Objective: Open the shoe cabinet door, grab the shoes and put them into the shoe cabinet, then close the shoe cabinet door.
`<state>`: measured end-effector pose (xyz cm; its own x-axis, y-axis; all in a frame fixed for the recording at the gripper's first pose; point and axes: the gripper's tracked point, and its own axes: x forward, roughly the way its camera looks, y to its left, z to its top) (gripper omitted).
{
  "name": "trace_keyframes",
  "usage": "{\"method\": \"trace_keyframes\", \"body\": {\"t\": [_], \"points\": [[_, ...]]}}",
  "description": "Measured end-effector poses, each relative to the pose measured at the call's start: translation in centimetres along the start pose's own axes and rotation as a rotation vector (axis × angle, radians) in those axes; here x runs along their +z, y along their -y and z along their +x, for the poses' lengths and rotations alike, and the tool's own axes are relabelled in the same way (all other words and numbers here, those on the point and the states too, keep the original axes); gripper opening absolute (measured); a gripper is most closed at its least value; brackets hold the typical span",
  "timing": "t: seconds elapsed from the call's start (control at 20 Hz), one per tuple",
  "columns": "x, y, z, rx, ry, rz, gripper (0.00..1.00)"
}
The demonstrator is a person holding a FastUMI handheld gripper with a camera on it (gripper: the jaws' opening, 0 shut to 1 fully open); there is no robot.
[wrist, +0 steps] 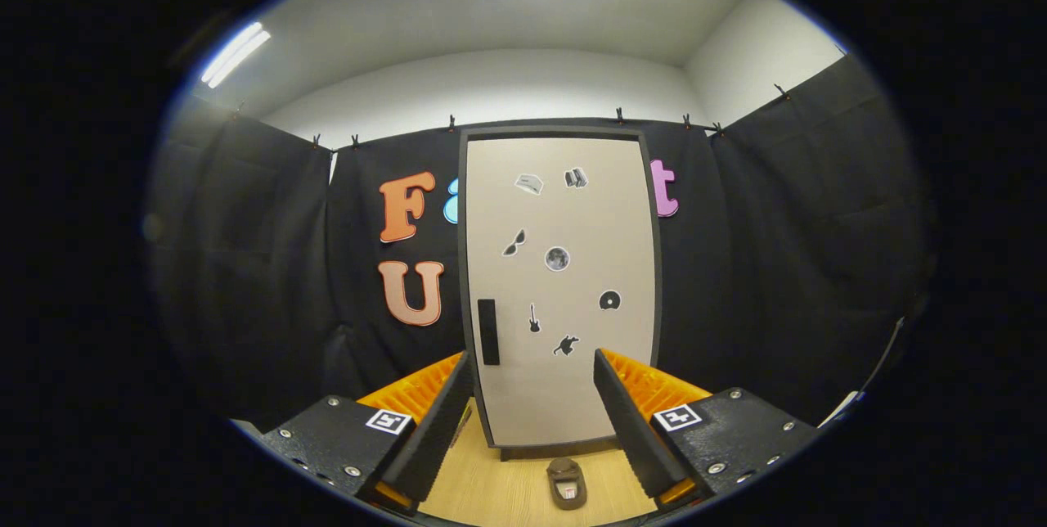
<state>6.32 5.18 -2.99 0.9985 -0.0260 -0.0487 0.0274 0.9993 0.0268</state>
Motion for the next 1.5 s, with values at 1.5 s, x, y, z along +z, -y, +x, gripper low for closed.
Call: {"method": "trace_keyframes", "body": {"t": [1.5], "points": [[-9.1, -8.3, 27.0, 0.057, -0.106, -0.055, 0.79]]}}
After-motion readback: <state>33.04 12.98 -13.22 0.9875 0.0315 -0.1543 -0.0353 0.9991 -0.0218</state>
